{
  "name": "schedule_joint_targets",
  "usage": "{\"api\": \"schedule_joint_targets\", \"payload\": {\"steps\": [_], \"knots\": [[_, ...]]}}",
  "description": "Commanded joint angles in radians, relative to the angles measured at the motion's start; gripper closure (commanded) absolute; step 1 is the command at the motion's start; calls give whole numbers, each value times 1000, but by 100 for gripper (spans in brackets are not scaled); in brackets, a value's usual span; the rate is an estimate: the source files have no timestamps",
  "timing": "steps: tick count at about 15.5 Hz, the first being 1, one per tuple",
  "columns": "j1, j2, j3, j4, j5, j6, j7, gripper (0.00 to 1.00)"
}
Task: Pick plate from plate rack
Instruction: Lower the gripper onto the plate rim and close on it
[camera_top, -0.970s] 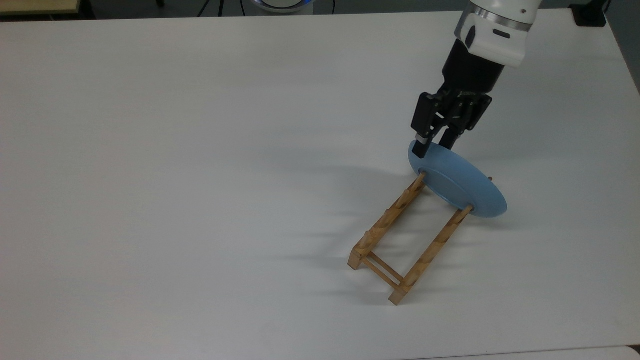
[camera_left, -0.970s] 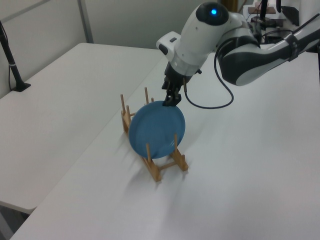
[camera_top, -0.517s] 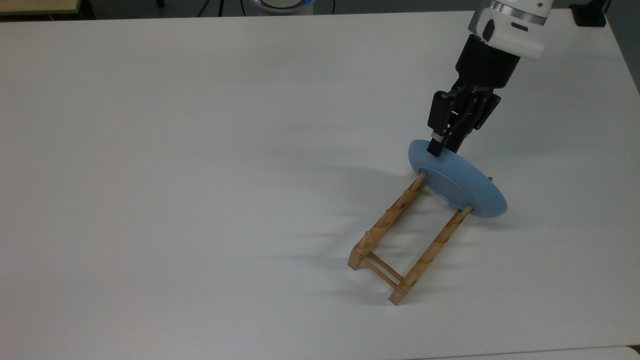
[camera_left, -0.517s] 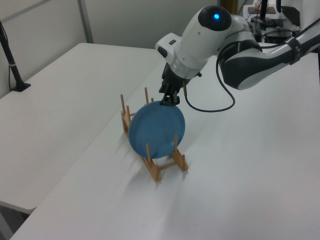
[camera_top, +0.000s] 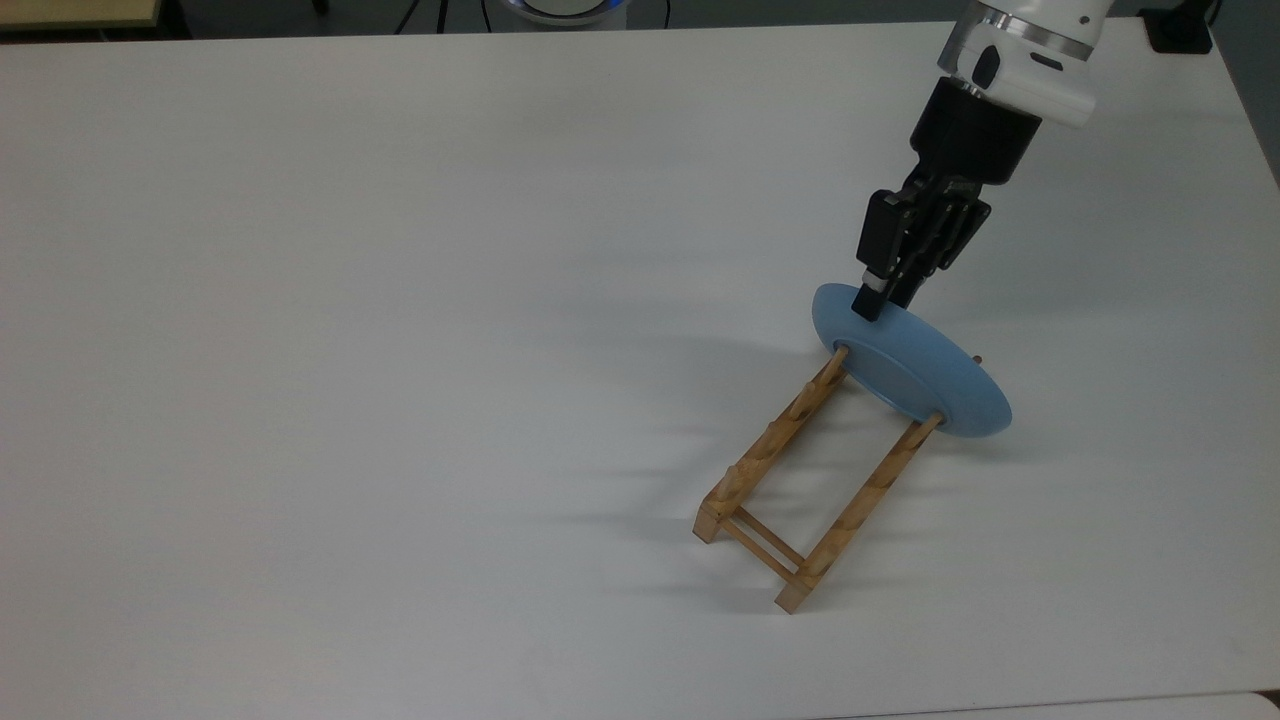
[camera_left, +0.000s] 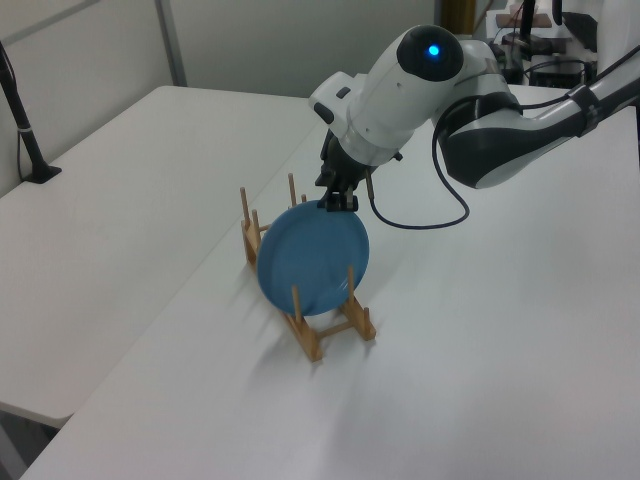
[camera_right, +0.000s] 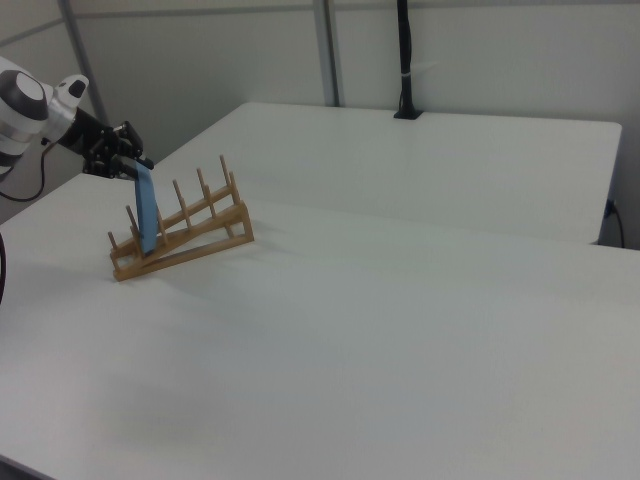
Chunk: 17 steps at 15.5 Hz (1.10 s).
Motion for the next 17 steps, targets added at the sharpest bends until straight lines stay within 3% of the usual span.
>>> {"api": "schedule_joint_targets", "payload": {"steps": [1, 2, 6, 17], "knots": [[17, -2, 7, -13, -36, 1, 25, 81], [18, -2, 7, -16, -36, 0, 26, 88], [20, -2, 14, -18, -41, 0, 43, 99], [20, -22, 31, -16, -111, -28, 54, 100]]}}
